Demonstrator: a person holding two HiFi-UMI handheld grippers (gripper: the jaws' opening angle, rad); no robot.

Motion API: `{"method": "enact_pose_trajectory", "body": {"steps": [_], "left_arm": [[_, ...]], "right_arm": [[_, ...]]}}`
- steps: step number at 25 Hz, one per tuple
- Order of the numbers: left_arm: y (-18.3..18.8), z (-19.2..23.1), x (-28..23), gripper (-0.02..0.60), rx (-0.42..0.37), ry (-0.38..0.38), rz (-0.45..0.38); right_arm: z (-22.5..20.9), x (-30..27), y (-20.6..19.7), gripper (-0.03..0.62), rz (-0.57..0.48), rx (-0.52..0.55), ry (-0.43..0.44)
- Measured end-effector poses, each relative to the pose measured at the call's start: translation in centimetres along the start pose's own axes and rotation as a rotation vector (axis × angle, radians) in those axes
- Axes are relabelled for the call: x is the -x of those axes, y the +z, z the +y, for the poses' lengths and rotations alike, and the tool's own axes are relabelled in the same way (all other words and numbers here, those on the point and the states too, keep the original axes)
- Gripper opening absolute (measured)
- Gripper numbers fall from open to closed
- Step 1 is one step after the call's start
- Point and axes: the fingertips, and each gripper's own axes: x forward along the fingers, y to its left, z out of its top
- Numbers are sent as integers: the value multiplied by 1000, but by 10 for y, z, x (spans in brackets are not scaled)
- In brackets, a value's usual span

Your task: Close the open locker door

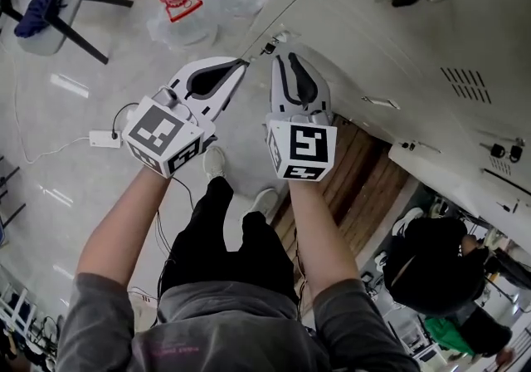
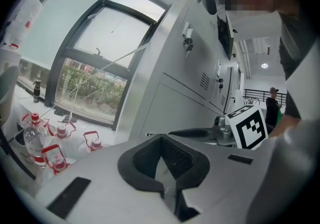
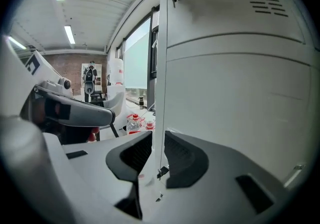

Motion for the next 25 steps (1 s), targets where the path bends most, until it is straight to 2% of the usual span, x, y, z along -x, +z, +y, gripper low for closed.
{"method": "enact_pose_trajectory", "body": {"steps": [13, 25], "left_arm": [[46, -111, 29, 13, -48, 25, -62], [89, -272, 44, 13, -113, -22, -111]], "right_arm": [[-28, 142, 41, 49, -99, -22, 22], [-64, 312, 66, 37, -172, -37, 94]]}}
